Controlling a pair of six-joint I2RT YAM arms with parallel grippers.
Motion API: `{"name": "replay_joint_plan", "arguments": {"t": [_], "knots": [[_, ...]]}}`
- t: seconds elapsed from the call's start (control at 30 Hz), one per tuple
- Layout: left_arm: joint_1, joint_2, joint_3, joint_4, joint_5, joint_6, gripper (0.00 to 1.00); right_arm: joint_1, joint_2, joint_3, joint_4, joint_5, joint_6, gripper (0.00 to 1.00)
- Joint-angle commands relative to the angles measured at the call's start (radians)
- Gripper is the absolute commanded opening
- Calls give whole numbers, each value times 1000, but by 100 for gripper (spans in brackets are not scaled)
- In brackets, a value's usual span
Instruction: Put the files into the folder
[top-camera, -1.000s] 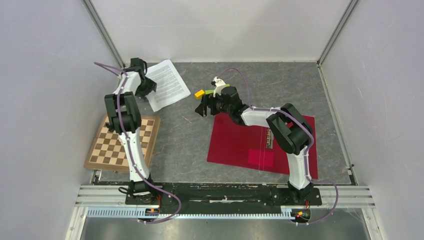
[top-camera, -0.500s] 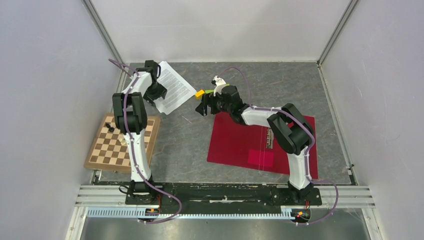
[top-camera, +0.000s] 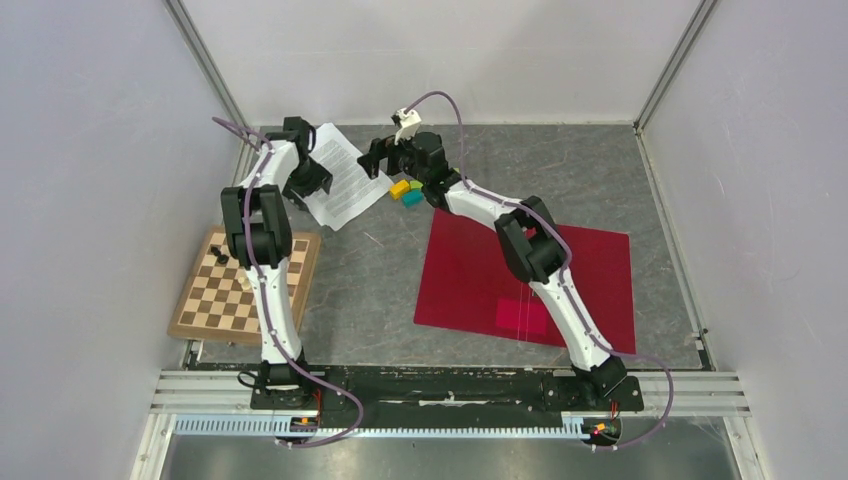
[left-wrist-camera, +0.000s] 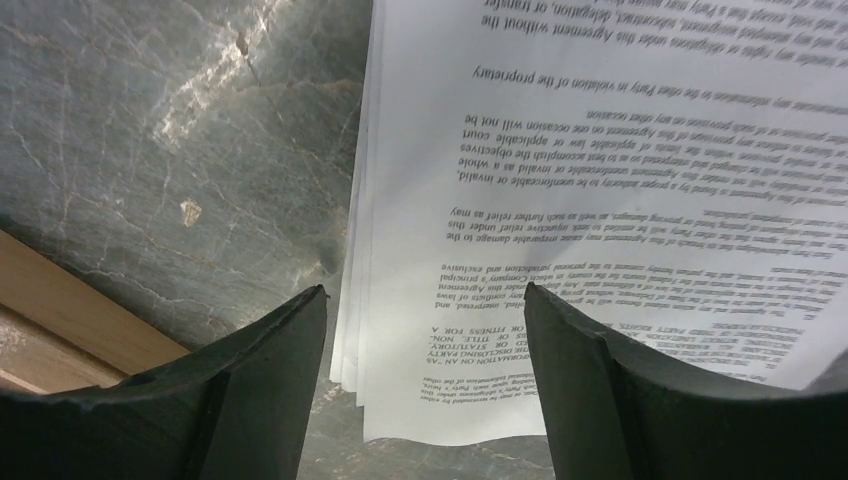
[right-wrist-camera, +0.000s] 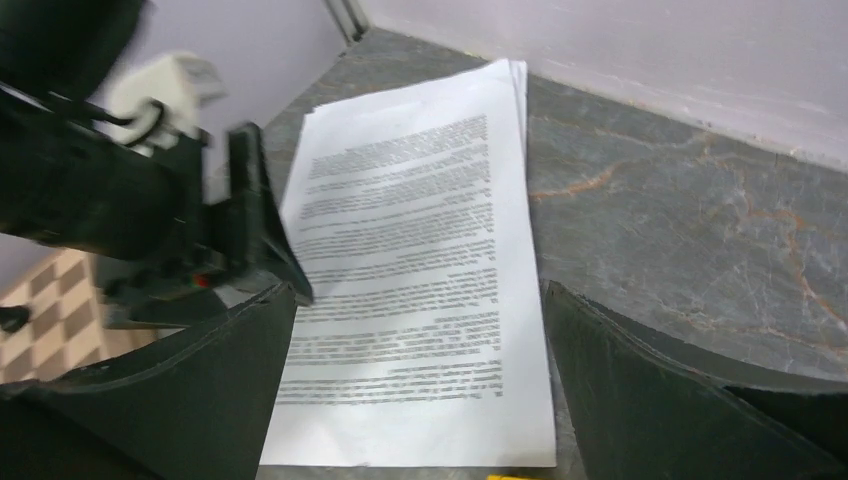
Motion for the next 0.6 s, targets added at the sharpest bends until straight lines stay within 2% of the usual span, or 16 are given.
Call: {"name": "replay_joint_plan", "arguments": {"t": [0.0, 0.07, 0.17, 0.27, 0.37, 0.57], "knots": [[34, -43, 45, 50, 60, 32, 80, -18, 147, 91, 176, 64, 48, 98], [44, -49, 44, 80, 72, 19, 80, -17, 215, 137, 249, 119, 119, 98], [54, -45, 59, 94, 70, 5, 81, -17, 336, 302, 255, 193, 195, 98], [66, -38, 59, 107, 65, -8, 82, -18, 351, 286, 283, 262, 240, 98], [77, -27, 57, 117, 54, -25, 82, -17, 357, 283, 245, 260, 260, 98], [89, 8, 58, 120, 43, -67, 83, -6, 350, 277, 124, 152, 276, 98]]}}
